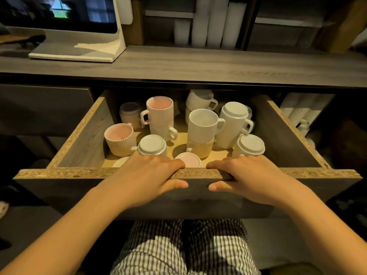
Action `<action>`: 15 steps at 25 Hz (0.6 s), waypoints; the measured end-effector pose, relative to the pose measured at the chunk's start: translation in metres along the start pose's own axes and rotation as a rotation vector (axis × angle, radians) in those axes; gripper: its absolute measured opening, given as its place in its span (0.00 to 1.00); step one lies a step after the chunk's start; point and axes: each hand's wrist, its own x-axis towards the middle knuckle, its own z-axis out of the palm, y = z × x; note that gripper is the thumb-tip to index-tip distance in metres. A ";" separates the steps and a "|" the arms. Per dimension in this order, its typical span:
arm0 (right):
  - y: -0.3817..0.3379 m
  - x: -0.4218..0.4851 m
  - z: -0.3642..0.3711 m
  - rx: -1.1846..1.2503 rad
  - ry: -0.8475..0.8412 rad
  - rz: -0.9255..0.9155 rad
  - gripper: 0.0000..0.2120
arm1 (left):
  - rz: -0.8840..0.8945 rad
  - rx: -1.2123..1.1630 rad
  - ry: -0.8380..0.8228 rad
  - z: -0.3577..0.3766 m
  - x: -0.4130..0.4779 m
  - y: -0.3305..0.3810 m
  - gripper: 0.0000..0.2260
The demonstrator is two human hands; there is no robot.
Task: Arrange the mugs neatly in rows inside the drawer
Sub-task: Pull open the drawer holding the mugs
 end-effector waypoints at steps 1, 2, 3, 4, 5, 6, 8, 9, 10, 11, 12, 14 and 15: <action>-0.005 -0.007 0.000 0.004 -0.007 0.001 0.28 | 0.006 -0.008 -0.008 0.000 -0.006 0.004 0.24; -0.009 -0.014 0.000 0.007 -0.012 0.000 0.29 | 0.011 -0.014 -0.016 0.000 -0.012 0.009 0.25; -0.014 -0.020 0.000 0.007 -0.013 -0.006 0.29 | 0.019 -0.016 -0.020 0.000 -0.018 0.013 0.25; -0.017 -0.026 0.000 0.008 -0.009 -0.015 0.29 | 0.027 -0.017 -0.020 0.000 -0.024 0.016 0.26; -0.020 -0.032 0.002 0.011 -0.002 -0.025 0.29 | 0.035 -0.014 -0.017 0.001 -0.029 0.020 0.27; -0.023 -0.036 0.004 0.010 0.002 -0.031 0.30 | 0.039 -0.010 -0.014 0.002 -0.034 0.022 0.28; -0.025 -0.042 0.008 -0.003 0.004 -0.037 0.30 | 0.043 0.005 -0.009 0.005 -0.039 0.026 0.29; -0.026 -0.043 0.010 -0.016 0.006 -0.035 0.30 | 0.042 0.015 -0.007 0.007 -0.041 0.027 0.30; -0.026 -0.043 0.012 -0.030 0.007 -0.028 0.30 | 0.038 0.020 -0.005 0.008 -0.041 0.028 0.30; -0.026 -0.042 0.012 -0.037 0.007 -0.021 0.30 | 0.034 0.018 -0.009 0.008 -0.040 0.028 0.30; -0.025 -0.042 0.013 -0.034 0.005 -0.020 0.30 | 0.030 0.006 -0.020 0.007 -0.040 0.028 0.29; -0.022 -0.040 0.010 0.018 -0.025 -0.027 0.31 | 0.009 -0.056 -0.078 0.004 -0.037 0.027 0.28; -0.021 -0.039 0.006 0.085 -0.058 -0.028 0.31 | -0.004 -0.104 -0.120 0.001 -0.035 0.026 0.27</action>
